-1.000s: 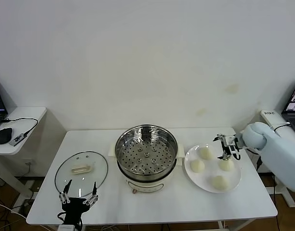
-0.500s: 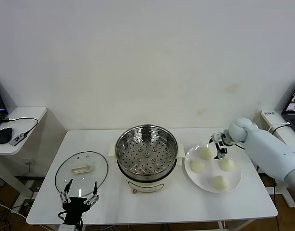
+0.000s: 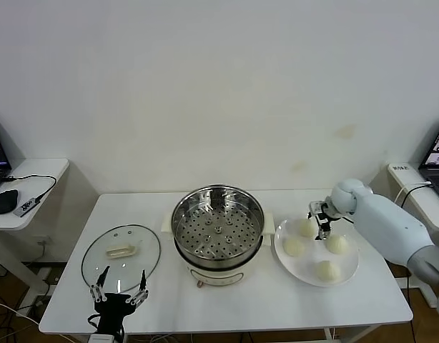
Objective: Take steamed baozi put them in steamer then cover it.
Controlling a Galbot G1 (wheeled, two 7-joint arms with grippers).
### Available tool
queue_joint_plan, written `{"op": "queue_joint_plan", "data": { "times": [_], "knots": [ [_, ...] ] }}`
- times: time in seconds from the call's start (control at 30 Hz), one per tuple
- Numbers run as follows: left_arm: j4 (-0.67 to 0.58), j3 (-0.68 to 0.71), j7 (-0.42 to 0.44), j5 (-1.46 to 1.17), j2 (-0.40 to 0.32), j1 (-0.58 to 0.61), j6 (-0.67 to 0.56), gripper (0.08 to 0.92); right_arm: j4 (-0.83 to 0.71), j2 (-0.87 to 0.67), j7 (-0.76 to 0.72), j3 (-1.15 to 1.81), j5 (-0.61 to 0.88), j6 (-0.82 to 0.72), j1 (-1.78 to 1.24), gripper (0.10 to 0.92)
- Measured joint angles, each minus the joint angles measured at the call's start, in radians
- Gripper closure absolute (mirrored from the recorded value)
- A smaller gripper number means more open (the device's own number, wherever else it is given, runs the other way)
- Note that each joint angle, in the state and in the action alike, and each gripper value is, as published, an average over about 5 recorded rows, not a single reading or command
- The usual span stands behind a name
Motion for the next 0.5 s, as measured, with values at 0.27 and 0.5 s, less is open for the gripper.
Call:
{"op": "queue_joint_plan", "data": {
  "times": [0.27, 0.5],
  "knots": [
    [-0.002, 0.001, 0.0, 0.007, -0.001, 0.005, -0.004, 0.177, -0.027, 0.022, 0.01, 0.007, -0.011, 0.0, 0.003, 0.395],
    [-0.004, 0.005, 0.0, 0.013, -0.003, 0.01, -0.007, 0.177, -0.028, 0.023, 0.014, 0.008, -0.018, 0.001, -0.002, 0.446]
  ]
}}
